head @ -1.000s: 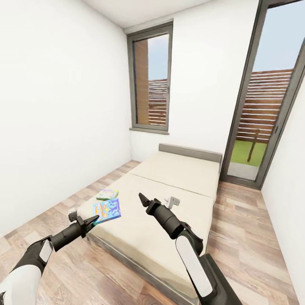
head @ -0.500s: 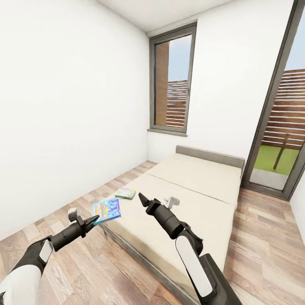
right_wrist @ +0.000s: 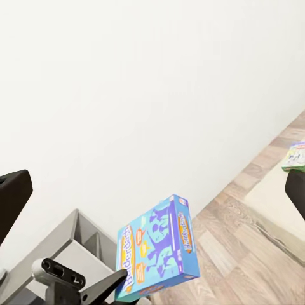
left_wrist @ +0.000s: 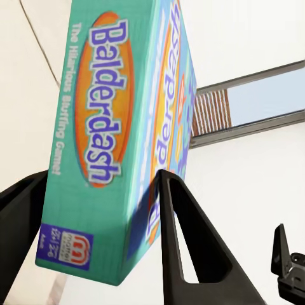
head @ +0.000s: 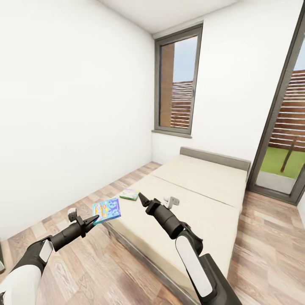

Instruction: Put all the toys in the child's room - the three board games (two on the bed and one on the table), the two jigsaw puzzles on the table, and the tennis ball on the table - inside the toy box on the table in the child's room.

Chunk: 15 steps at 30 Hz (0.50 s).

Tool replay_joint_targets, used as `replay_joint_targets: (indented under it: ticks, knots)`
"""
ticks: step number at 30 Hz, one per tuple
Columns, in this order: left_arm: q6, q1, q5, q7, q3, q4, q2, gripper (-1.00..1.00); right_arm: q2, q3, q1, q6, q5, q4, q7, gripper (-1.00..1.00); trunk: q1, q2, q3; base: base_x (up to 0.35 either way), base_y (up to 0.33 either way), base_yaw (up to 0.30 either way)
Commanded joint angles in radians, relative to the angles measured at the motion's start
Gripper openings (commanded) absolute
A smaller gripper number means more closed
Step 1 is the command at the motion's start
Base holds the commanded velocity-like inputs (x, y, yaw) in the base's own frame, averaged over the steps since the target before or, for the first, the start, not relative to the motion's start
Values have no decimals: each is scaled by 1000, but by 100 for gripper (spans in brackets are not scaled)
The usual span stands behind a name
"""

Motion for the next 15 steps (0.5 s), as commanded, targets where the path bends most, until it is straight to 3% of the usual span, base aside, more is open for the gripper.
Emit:
replay_joint_targets:
  ticks: [1,15]
  knots:
    - [8,-1,-8,-4,7,0,-1,-100,2,-1,-1,4,-5,-1,0,100,-4,6,2,0,0,48]
    - [8,-1,-8,-5,7,0,-1,-100,5,-1,-1,6,-7,2,-3,100,-58,104,52,0,0,239]
